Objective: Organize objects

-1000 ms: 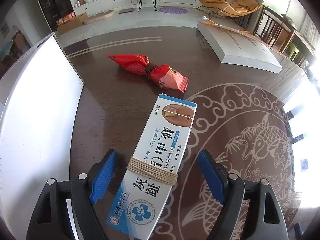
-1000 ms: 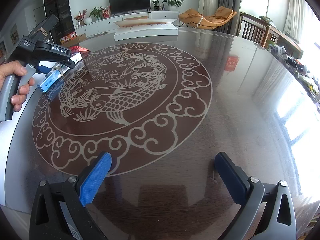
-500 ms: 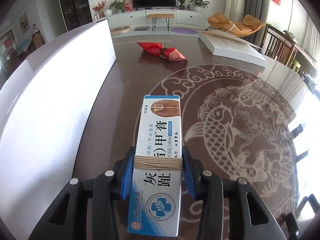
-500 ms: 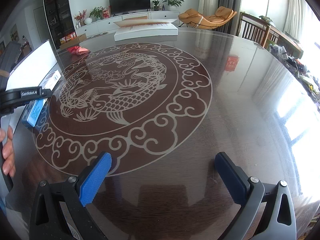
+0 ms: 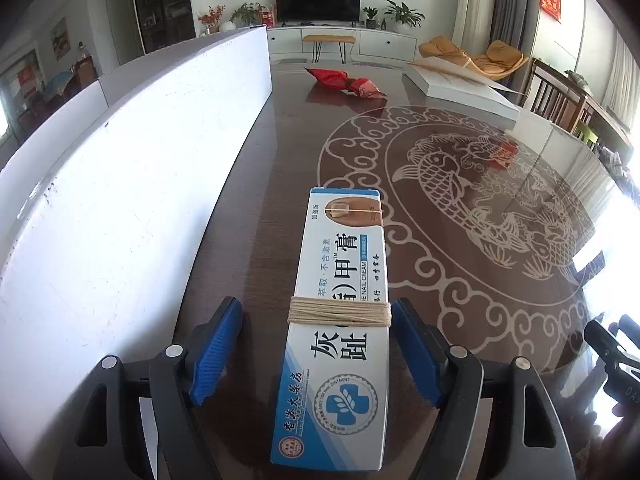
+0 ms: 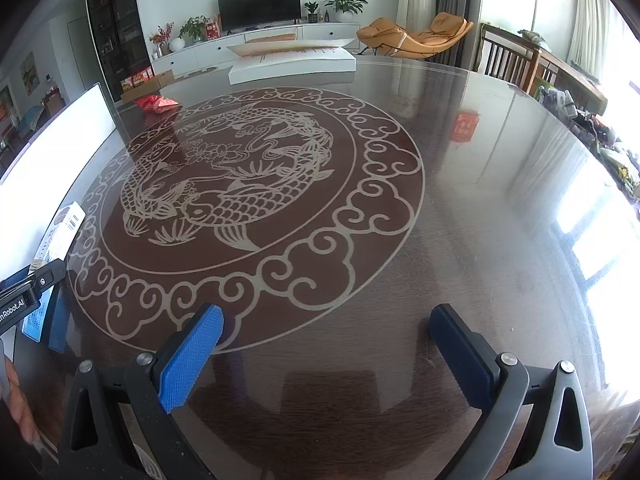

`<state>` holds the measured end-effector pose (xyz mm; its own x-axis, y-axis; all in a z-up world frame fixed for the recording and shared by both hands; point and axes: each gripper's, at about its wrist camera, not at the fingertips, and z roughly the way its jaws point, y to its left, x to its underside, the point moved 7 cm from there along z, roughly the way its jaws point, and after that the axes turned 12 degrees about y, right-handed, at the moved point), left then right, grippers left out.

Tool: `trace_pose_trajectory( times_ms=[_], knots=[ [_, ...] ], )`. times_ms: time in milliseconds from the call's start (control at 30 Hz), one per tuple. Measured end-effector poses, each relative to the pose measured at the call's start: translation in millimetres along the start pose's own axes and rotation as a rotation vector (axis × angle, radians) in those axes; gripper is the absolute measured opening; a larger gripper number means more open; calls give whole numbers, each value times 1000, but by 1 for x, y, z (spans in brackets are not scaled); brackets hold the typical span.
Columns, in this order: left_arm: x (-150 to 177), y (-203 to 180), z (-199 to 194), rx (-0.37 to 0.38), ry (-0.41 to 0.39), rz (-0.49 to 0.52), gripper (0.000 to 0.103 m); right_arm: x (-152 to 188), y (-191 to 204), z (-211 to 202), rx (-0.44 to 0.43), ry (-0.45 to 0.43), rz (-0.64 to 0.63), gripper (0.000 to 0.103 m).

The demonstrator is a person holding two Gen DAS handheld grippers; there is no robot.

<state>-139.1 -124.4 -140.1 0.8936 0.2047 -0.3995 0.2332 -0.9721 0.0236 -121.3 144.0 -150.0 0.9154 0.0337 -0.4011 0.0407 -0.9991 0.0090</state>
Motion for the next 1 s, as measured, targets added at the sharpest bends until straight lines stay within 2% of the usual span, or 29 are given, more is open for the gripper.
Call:
trace_pose_trajectory(
  times_ms=[400, 1000],
  knots=[
    [3, -13, 3, 28, 15, 46, 102, 0, 0, 0, 7, 3, -3, 103],
    [3, -14, 3, 27, 1, 39, 103, 0, 0, 1, 12, 5, -6, 103]
  ],
)
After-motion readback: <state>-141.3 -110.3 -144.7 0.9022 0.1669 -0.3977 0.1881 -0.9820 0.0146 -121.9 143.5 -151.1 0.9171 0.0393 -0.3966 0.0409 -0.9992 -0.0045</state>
